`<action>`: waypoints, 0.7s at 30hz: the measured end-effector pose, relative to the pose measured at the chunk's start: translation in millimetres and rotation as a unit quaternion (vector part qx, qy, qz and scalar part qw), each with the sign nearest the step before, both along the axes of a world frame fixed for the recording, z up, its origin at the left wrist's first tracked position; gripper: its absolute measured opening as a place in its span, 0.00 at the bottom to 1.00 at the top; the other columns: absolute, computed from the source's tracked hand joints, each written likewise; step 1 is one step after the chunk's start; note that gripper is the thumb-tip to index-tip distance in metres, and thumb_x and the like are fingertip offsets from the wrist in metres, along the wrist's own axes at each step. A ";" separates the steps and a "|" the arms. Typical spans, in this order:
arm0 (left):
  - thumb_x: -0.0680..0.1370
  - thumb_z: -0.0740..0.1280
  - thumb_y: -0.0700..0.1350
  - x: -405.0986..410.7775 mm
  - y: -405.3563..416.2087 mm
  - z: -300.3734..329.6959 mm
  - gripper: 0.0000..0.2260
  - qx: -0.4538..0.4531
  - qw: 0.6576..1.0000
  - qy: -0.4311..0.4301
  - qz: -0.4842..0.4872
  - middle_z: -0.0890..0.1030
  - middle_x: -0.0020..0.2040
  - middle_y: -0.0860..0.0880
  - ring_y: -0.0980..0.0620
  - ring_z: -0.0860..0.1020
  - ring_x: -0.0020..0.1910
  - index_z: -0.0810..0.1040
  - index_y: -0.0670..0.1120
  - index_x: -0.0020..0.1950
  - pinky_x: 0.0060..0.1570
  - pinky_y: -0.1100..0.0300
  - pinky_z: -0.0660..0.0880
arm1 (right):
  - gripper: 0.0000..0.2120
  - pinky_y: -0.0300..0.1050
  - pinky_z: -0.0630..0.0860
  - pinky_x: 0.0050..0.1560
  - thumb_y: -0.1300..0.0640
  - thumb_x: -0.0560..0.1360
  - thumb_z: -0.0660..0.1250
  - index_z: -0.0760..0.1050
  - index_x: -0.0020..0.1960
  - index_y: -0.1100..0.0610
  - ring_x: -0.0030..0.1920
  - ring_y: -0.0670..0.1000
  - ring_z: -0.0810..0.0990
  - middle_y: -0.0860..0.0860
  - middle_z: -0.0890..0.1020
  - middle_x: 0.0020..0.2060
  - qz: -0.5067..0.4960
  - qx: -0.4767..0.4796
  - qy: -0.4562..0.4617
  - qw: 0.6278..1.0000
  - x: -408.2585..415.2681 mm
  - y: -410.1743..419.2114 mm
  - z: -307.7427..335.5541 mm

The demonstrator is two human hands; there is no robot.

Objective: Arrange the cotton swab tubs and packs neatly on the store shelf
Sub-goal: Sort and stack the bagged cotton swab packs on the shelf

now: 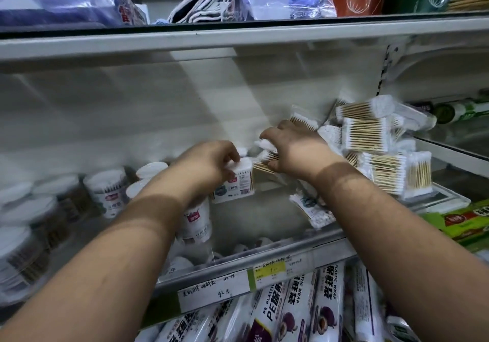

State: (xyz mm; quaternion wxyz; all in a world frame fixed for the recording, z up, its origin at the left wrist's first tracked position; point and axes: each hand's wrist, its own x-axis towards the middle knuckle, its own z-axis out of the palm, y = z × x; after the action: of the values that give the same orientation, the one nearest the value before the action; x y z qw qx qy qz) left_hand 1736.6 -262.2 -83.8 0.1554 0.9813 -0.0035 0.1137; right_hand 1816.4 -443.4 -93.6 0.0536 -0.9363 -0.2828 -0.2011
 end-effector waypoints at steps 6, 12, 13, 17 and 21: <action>0.76 0.70 0.50 8.3 -7.5 -5.6 0.13 0.180 0.979 -0.070 0.069 0.76 0.59 0.48 0.44 0.69 0.63 0.79 0.55 0.60 0.56 0.55 0.68 | 0.27 0.49 0.72 0.58 0.46 0.73 0.70 0.67 0.70 0.46 0.63 0.57 0.72 0.54 0.72 0.64 0.013 0.004 -0.005 1.000 1.1 -3.5 -0.9; 0.75 0.72 0.47 7.6 -15.6 7.3 0.17 0.145 0.986 -0.006 0.079 0.77 0.59 0.47 0.45 0.75 0.59 0.78 0.53 0.63 0.54 0.54 0.74 | 0.30 0.48 0.71 0.59 0.46 0.73 0.71 0.65 0.72 0.46 0.64 0.56 0.71 0.53 0.71 0.65 0.025 0.008 0.012 1.000 -0.7 -5.3 -0.1; 0.74 0.73 0.48 6.4 -17.1 9.8 0.19 0.138 0.987 -0.006 0.082 0.77 0.60 0.47 0.45 0.75 0.60 0.76 0.53 0.65 0.56 0.54 0.73 | 0.31 0.48 0.71 0.60 0.46 0.72 0.72 0.65 0.72 0.46 0.64 0.56 0.71 0.53 0.71 0.65 0.029 0.012 0.017 0.999 -0.8 -5.7 0.6; 0.72 0.74 0.51 12.7 -34.0 10.2 0.29 0.195 0.978 -0.055 0.050 0.73 0.67 0.46 0.44 0.68 0.68 0.68 0.52 0.71 0.62 0.52 0.69 | 0.32 0.49 0.72 0.62 0.47 0.71 0.74 0.65 0.71 0.47 0.65 0.56 0.72 0.53 0.72 0.65 0.043 0.050 0.032 0.997 0.8 -8.3 1.2; 0.67 0.76 0.54 34.6 -60.1 -4.4 0.44 0.282 0.957 -0.038 0.062 0.71 0.69 0.49 0.46 0.64 0.70 0.54 0.51 0.75 0.61 0.49 0.65 | 0.34 0.49 0.72 0.60 0.47 0.69 0.74 0.65 0.70 0.52 0.63 0.57 0.74 0.55 0.74 0.62 0.056 0.108 0.039 0.992 3.2 -13.9 3.2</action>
State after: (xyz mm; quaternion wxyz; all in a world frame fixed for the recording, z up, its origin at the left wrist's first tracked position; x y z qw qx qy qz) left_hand 1771.2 -322.4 -88.2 -0.1351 0.9785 0.0191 0.1545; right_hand 1819.6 -457.3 -90.5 0.1761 -0.9149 -0.3091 -0.1908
